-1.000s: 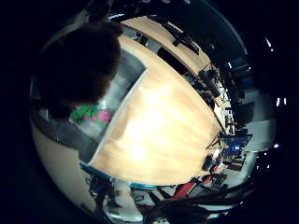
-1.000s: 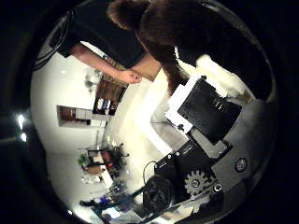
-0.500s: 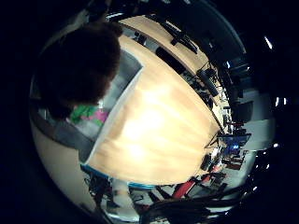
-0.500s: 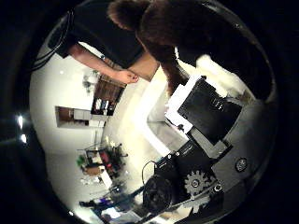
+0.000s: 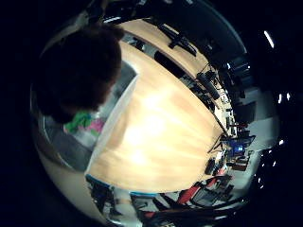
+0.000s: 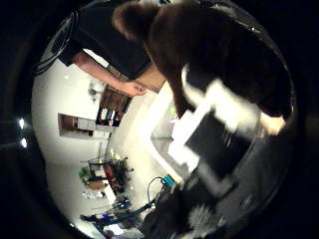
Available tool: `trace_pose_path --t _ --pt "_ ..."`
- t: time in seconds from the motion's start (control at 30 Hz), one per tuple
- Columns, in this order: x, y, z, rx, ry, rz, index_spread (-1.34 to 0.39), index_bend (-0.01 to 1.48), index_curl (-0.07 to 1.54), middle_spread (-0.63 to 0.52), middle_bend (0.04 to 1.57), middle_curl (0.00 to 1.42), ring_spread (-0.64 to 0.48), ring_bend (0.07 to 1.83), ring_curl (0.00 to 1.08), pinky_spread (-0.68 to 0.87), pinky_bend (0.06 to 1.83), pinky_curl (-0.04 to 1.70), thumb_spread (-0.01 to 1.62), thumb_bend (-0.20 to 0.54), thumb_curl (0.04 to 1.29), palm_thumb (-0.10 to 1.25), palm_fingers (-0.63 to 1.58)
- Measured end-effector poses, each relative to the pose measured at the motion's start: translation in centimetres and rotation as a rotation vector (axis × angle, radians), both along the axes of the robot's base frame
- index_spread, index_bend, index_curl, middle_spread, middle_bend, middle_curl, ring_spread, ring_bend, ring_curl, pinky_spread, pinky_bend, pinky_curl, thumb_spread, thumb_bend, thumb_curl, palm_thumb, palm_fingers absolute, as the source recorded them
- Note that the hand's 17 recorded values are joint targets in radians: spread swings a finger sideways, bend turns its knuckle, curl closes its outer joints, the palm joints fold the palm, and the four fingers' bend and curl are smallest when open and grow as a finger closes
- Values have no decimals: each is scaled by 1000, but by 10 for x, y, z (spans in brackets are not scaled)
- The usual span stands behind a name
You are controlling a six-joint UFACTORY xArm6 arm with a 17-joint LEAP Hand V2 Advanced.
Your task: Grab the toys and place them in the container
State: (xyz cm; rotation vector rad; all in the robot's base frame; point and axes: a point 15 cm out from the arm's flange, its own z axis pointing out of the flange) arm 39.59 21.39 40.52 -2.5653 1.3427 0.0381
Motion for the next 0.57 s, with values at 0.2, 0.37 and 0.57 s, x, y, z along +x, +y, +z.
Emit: trace_pose_path --t 0.2,0.37,0.57 --pt "3 -1 -5 0 10 26 -521 182 505 -255 470 364 -168 648 269 59 817 344 845 -65 234 170 41" --pt "1 -1 -3 2 9 27 -496 179 456 -234 422 348 -131 599 253 183 778 309 807 -41 255 129 84" --pt "-1 -4 2 -1 -1 29 -485 177 416 -218 387 341 -117 557 246 246 733 277 796 -36 276 121 143"
